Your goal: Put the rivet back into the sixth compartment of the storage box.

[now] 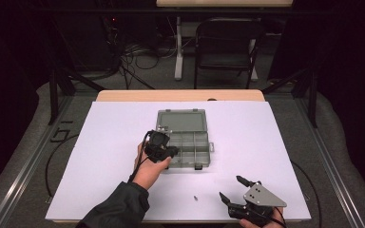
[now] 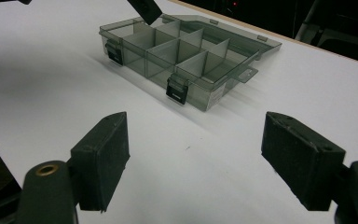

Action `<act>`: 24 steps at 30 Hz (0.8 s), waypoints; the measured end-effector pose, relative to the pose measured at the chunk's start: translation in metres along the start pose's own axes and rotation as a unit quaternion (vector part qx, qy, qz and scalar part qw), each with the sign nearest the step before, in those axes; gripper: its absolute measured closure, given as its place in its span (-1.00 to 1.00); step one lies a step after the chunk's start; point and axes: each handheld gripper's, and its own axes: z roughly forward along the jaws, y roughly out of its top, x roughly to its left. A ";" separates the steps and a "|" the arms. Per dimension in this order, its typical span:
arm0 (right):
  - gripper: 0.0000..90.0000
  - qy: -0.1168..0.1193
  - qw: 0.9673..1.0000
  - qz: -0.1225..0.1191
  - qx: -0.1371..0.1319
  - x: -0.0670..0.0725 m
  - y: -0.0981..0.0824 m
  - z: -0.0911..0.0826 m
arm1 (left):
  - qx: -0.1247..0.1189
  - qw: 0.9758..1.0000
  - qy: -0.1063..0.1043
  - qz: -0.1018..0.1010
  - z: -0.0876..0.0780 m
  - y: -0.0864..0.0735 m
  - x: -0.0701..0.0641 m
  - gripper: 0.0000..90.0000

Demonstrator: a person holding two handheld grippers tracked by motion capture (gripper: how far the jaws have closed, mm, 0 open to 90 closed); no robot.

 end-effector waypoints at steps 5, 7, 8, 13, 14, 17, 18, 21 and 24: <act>-0.50 -0.001 1.000 -0.002 0.002 0.000 0.000 0.000 | 0.001 1.000 0.000 0.002 -0.001 0.000 0.001 0.83; -0.50 0.000 1.000 -0.002 0.002 0.000 0.000 0.000 | 0.002 1.000 -0.001 0.001 -0.001 0.000 0.001 0.83; -0.50 0.000 1.000 -0.001 0.001 0.000 0.000 0.001 | 0.001 1.000 0.000 0.000 0.000 0.000 0.001 0.83; -0.50 0.000 1.000 -0.001 0.001 0.000 0.000 0.000 | -0.001 1.000 0.003 -0.003 0.000 0.001 0.003 0.83; -0.50 0.000 1.000 -0.001 0.001 0.000 0.000 0.000 | -0.001 1.000 0.004 -0.003 0.000 0.001 0.003 0.83; -0.50 0.001 1.000 -0.001 0.001 0.000 0.000 0.000 | -0.001 1.000 0.003 -0.004 0.000 0.001 0.004 0.83; -0.50 0.000 1.000 -0.001 0.001 0.000 0.000 0.000 | -0.001 1.000 0.003 -0.002 0.000 0.001 0.004 0.83; -0.50 0.000 1.000 -0.001 0.000 0.000 0.000 0.000 | 0.000 1.000 0.007 -0.006 0.001 0.001 0.004 0.83; -0.50 0.001 1.000 -0.001 0.000 0.000 0.000 0.000 | 0.004 1.000 0.009 -0.006 0.003 0.001 0.005 0.83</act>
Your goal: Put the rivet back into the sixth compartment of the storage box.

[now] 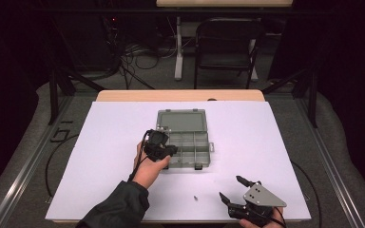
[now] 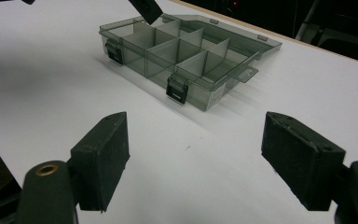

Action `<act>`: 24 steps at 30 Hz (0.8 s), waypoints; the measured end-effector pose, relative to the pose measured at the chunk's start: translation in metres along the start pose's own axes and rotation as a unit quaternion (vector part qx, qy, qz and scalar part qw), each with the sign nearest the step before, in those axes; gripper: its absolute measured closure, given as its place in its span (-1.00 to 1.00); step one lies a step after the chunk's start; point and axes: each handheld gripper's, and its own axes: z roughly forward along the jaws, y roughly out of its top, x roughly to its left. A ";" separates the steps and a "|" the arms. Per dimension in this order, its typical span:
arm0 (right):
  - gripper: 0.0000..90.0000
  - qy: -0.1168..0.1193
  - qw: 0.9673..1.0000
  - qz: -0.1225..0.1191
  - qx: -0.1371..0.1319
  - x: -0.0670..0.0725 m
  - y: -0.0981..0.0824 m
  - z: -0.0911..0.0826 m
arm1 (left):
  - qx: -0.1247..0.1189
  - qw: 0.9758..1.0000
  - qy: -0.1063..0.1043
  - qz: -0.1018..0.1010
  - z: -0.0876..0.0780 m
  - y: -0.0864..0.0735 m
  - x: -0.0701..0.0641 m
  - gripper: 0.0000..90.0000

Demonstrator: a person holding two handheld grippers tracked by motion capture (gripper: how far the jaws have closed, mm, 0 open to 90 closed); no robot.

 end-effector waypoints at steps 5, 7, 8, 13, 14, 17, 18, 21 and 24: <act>-0.50 0.000 1.000 0.000 0.000 0.000 0.000 0.000 | 0.006 1.000 0.004 -0.003 0.006 0.000 0.001 0.83; -0.50 0.000 1.000 0.000 0.000 0.000 0.000 0.000 | 0.010 1.000 0.006 -0.007 0.009 0.001 0.002 0.83; -0.50 0.000 1.000 0.000 0.000 0.000 0.000 0.000 | 0.011 1.000 0.007 -0.007 0.010 0.001 0.003 0.83; -0.50 -0.001 1.000 0.000 0.000 0.000 0.000 0.000 | 0.017 1.000 0.009 -0.010 0.013 0.001 0.004 0.83; -0.50 0.000 1.000 0.000 0.000 0.000 0.000 0.000 | 0.018 1.000 0.008 -0.010 0.013 0.001 0.004 0.83; -0.50 0.000 1.000 0.000 0.000 0.000 0.000 0.000 | 0.017 1.000 0.006 -0.009 0.013 0.001 0.004 0.79; -0.50 -0.001 1.000 0.000 0.000 0.000 0.000 0.000 | 0.017 1.000 0.005 -0.009 0.013 0.001 0.004 0.74; -0.50 -0.001 1.000 0.000 0.000 0.000 0.000 0.000 | 0.015 1.000 0.005 -0.004 0.010 0.000 0.003 0.69; -0.50 0.000 1.000 0.001 0.000 0.000 0.000 0.000 | 0.010 1.000 0.001 -0.006 0.008 0.000 0.002 0.62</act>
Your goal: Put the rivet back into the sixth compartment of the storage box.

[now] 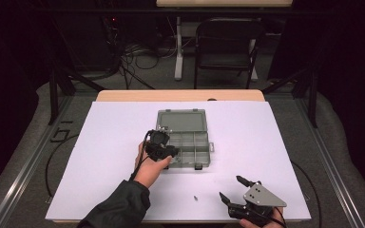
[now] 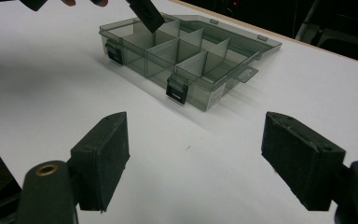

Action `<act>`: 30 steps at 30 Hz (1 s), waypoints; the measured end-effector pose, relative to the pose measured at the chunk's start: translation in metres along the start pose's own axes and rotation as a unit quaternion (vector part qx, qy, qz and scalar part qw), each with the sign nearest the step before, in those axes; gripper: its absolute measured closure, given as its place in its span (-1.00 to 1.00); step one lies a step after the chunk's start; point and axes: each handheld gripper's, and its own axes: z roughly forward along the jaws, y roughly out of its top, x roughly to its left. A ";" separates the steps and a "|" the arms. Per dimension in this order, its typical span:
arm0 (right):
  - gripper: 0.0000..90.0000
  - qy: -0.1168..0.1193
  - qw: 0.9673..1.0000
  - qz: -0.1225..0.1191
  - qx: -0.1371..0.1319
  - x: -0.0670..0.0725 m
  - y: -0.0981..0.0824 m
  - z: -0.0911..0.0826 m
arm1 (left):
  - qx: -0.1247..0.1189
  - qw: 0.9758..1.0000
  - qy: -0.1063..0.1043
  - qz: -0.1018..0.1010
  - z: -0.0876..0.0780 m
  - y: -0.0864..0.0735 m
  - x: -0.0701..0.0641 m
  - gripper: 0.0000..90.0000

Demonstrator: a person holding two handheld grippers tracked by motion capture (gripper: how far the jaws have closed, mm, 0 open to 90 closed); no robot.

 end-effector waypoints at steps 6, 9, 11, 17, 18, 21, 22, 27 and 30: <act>-0.50 -0.001 1.000 0.000 0.000 0.000 0.000 0.000 | -0.009 1.000 -0.015 0.016 -0.006 -0.004 -0.007 0.31; -0.50 -0.001 1.000 0.000 0.000 0.000 0.000 0.000 | -0.007 0.999 -0.021 0.023 -0.007 -0.007 -0.008 0.21; -0.50 0.000 1.000 0.000 0.000 0.000 0.000 0.000 | -0.012 0.999 -0.026 0.022 -0.008 -0.009 -0.009 0.14; -0.50 -0.002 1.000 0.000 0.001 0.000 0.000 0.000 | -0.013 0.999 -0.034 0.033 -0.014 -0.013 -0.013 0.07; -0.50 -0.001 1.000 0.000 0.001 0.000 0.000 0.000 | -0.014 0.999 -0.036 0.031 -0.014 -0.014 -0.015 0.07; -0.50 -0.001 1.000 0.000 0.000 0.000 0.000 0.001 | -0.012 0.998 -0.041 0.042 -0.016 -0.016 -0.017 0.05; -0.50 -0.001 1.000 0.000 0.000 0.000 0.000 0.001 | -0.012 0.998 -0.042 0.045 -0.016 -0.017 -0.018 0.05; -0.50 -0.002 1.000 0.000 0.002 0.000 0.000 0.000 | -0.010 0.997 -0.044 0.059 -0.017 -0.020 -0.024 0.05; -0.50 -0.002 1.000 0.000 0.002 0.000 0.000 0.000 | -0.007 0.997 -0.048 0.068 -0.018 -0.023 -0.028 0.05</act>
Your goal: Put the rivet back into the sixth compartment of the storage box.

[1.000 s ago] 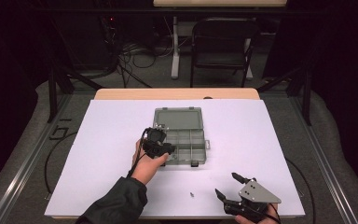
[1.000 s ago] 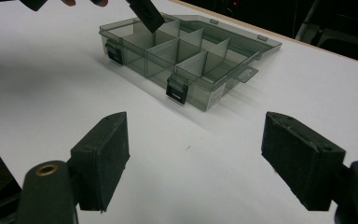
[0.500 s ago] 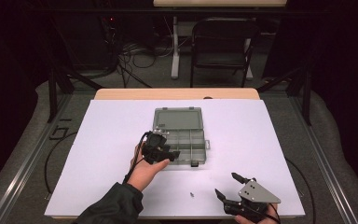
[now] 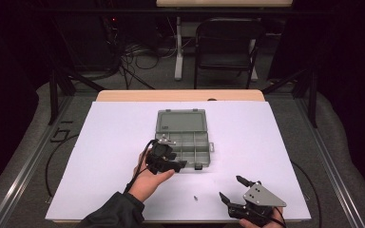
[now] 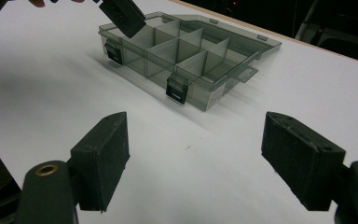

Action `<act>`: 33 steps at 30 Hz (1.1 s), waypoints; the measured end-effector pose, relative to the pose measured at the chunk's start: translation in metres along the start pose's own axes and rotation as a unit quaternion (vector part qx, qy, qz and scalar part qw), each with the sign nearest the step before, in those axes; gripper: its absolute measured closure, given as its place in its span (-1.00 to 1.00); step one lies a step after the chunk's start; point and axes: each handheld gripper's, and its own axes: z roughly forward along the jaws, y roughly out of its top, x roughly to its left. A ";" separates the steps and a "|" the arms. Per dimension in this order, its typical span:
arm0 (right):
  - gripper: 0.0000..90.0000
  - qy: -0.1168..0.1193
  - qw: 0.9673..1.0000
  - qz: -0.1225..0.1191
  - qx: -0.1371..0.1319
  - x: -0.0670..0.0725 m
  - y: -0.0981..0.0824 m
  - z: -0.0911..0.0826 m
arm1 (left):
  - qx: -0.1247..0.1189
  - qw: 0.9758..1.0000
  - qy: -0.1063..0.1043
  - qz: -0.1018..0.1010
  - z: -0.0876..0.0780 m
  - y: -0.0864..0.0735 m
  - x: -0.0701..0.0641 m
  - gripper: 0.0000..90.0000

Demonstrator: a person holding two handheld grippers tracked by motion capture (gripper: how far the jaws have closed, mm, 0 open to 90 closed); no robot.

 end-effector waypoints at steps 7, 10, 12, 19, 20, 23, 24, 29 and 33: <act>-0.50 0.001 1.000 0.001 0.000 0.000 0.000 0.000 | -0.001 1.000 -0.003 0.011 0.000 -0.005 -0.008 0.03; -0.50 0.001 1.000 0.001 0.000 0.000 0.000 0.000 | 0.001 1.000 -0.011 0.015 0.000 -0.007 -0.011 0.03; -0.50 0.000 1.000 0.001 0.000 0.000 0.000 0.000 | 0.007 1.000 -0.017 0.022 0.000 -0.009 -0.012 0.04; -0.50 -0.001 1.000 0.000 -0.002 0.000 0.000 0.000 | 0.015 0.999 -0.033 0.035 0.005 -0.018 -0.023 0.13; -0.50 -0.002 1.000 0.001 -0.001 0.000 0.000 0.000 | 0.018 0.998 -0.036 0.038 0.006 -0.020 -0.024 0.13; -0.50 -0.002 1.000 0.001 -0.001 -0.001 0.000 0.000 | 0.025 0.998 -0.044 0.046 0.010 -0.025 -0.031 0.18; -0.50 -0.002 1.000 0.002 -0.001 -0.001 0.000 0.000 | 0.025 0.998 -0.043 0.048 0.011 -0.026 -0.033 0.22; -0.50 -0.001 1.000 0.001 -0.003 -0.001 0.000 0.000 | 0.037 0.996 -0.053 0.058 0.015 -0.032 -0.042 0.29; -0.50 -0.001 1.000 0.001 -0.003 -0.001 0.000 0.000 | 0.045 0.995 -0.064 0.061 0.016 -0.036 -0.049 0.42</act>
